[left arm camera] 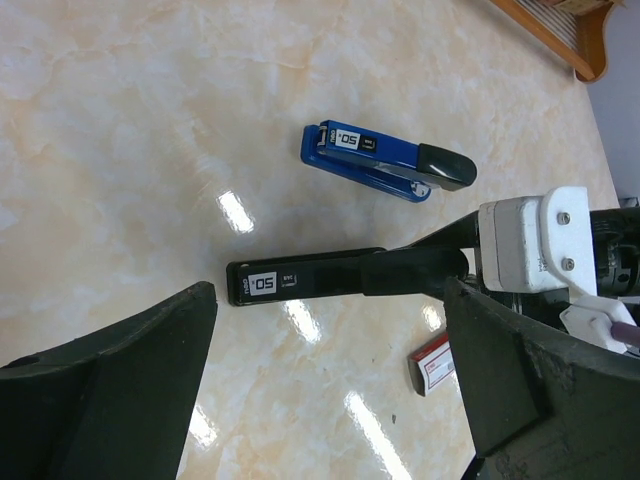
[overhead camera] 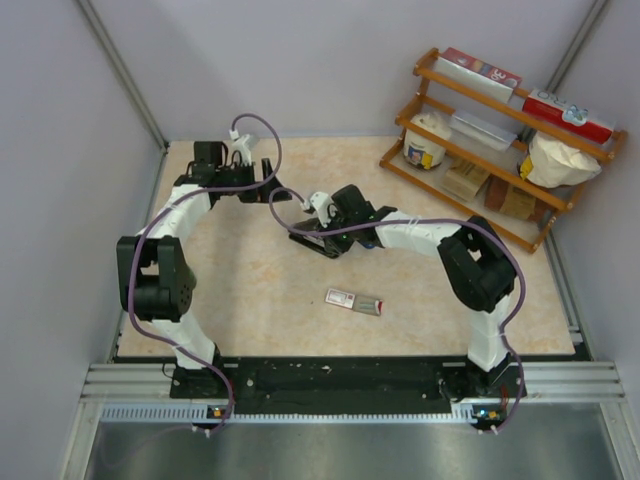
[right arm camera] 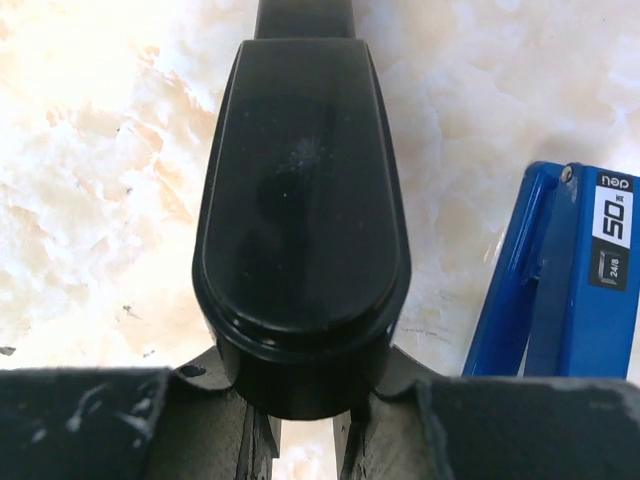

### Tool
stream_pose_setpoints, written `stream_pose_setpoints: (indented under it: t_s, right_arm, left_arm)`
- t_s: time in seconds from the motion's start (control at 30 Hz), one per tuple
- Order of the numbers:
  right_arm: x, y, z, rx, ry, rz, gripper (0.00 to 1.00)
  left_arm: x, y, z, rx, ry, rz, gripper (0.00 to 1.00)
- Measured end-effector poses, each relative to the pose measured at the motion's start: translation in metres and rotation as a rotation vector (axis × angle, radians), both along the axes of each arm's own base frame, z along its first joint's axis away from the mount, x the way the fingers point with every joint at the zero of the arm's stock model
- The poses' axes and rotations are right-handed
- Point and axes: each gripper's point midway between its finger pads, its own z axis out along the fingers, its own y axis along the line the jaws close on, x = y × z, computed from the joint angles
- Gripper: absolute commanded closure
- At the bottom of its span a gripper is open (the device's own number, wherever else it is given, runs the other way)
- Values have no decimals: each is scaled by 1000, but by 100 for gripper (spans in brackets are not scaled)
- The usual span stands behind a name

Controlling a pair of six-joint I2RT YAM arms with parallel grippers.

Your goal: Load the staples into the stapler

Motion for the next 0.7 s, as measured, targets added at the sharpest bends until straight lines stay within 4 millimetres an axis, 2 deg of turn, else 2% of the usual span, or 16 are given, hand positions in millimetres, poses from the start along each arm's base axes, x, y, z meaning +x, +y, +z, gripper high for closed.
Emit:
stream_pose_setpoints:
  t_s: [0.13,0.4,0.7]
  right_arm:
    - [0,-2,0,8,0,-3,87]
    - [0,-2,0,16,3,-5,73]
    - [-3,-12,-6,19,38,-5,58]
  left_arm:
    - [-2,0,-2,8,4,-9,1]
    - [-7,2,-7,28,5,-28,1]
    - [-13,3,-11,39,21,-49,1]
